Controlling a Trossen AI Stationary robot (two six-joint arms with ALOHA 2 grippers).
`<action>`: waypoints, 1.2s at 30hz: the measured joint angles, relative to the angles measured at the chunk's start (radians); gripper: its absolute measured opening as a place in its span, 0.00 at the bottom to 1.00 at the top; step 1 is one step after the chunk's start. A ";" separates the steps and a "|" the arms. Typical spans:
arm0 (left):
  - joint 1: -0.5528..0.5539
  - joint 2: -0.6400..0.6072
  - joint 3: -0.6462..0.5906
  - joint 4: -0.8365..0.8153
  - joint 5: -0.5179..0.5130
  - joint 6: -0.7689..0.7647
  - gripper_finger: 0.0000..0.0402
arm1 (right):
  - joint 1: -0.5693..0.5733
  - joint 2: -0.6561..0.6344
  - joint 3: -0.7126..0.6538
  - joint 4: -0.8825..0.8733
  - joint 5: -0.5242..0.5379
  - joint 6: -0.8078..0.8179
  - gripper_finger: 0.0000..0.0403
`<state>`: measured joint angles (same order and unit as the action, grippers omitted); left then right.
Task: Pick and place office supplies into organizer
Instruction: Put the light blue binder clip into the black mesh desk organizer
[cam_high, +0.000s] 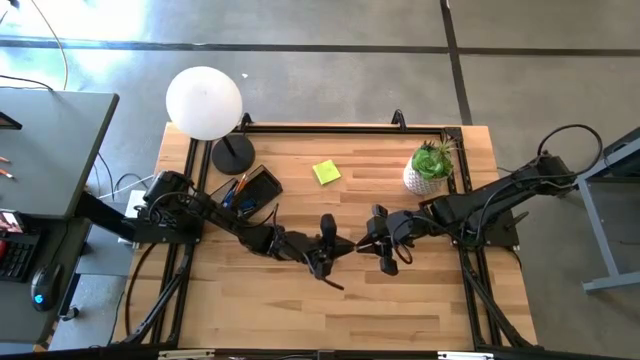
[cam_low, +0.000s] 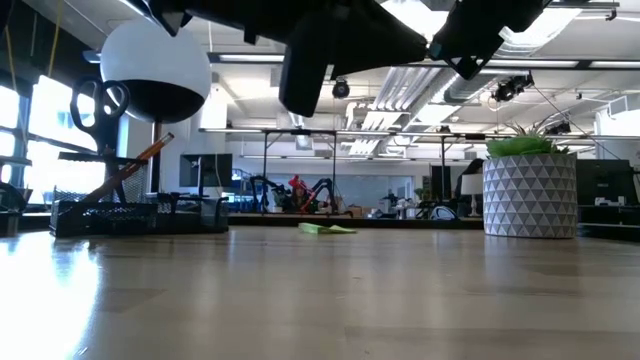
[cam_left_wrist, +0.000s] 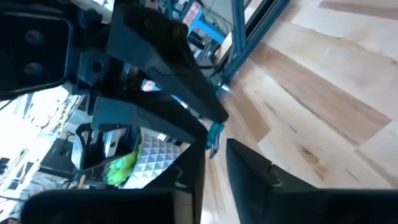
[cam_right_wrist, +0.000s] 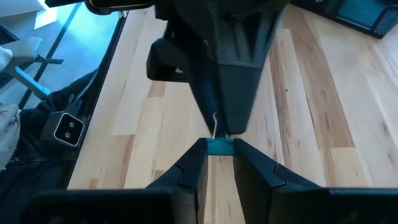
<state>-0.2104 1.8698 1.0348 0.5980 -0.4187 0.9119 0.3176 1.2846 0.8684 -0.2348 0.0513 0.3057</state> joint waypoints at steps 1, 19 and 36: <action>0.000 0.000 0.000 0.000 0.002 0.000 0.12 | 0.000 0.000 0.000 0.000 0.000 0.000 0.15; -0.002 0.000 0.000 -0.001 -0.003 -0.003 0.01 | 0.000 0.000 0.000 -0.003 0.001 0.000 0.18; -0.002 -0.001 0.000 -0.105 -0.044 0.001 0.00 | -0.003 -0.052 0.000 -0.051 0.033 -0.030 0.39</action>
<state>-0.2124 1.8684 1.0348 0.4930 -0.4626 0.9129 0.3145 1.2331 0.8684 -0.2857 0.0844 0.2753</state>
